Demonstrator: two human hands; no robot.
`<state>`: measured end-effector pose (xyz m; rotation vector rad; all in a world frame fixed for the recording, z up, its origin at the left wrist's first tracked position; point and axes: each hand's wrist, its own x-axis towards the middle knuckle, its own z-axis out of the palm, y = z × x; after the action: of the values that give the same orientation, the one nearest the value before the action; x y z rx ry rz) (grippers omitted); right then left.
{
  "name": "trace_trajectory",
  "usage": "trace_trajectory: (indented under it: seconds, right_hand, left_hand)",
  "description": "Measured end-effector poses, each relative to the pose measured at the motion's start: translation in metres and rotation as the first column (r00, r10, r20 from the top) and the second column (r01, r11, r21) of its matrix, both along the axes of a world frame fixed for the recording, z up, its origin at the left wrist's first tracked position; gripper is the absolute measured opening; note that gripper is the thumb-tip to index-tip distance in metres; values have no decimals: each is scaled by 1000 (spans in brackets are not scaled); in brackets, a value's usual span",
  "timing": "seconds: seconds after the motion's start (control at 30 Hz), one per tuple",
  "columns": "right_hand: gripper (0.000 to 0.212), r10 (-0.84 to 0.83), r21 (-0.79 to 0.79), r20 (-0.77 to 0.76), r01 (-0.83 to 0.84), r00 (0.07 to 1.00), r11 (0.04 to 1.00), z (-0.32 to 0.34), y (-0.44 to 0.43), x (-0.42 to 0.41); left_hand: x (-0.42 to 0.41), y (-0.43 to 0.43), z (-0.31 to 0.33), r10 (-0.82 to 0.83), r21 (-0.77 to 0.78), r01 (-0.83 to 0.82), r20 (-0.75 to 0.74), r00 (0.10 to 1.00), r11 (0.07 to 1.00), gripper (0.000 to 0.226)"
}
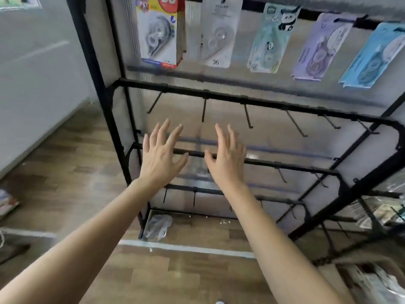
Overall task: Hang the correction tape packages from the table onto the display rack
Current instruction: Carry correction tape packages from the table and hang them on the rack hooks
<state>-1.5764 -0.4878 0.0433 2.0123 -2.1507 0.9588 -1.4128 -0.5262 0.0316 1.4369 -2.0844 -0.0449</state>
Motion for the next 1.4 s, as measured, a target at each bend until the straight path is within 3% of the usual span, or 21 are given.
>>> trace_trajectory:
  seconds: [0.27, 0.5, 0.7, 0.9, 1.17, 1.4]
  right_hand:
    - [63, 196, 142, 41, -200, 980, 969, -63, 72, 88]
    - [62, 440, 230, 67, -443, 896, 867, -96, 167, 149]
    - [66, 632, 322, 57, -613, 773, 721, -113, 259, 216]
    - [72, 837, 451, 35, -756, 546, 474, -124, 361, 311]
    - [71, 946, 519, 33, -814, 323, 260, -127, 505, 468]
    - [69, 978, 471, 62, -870, 198, 146, -120, 584, 583]
  left_hand:
    - [93, 104, -49, 220, 123, -217, -8, 976, 968, 70]
    - [146, 253, -85, 486, 239, -472, 3, 874, 848, 71]
    - [198, 394, -103, 712, 292, -689, 34, 701, 664, 71]
    - [269, 535, -118, 889, 331, -849, 57, 455, 413, 71]
    - [386, 716, -120, 981, 359, -923, 84, 176, 135, 69]
    - [485, 798, -101, 995, 307, -952, 92, 29, 0, 68]
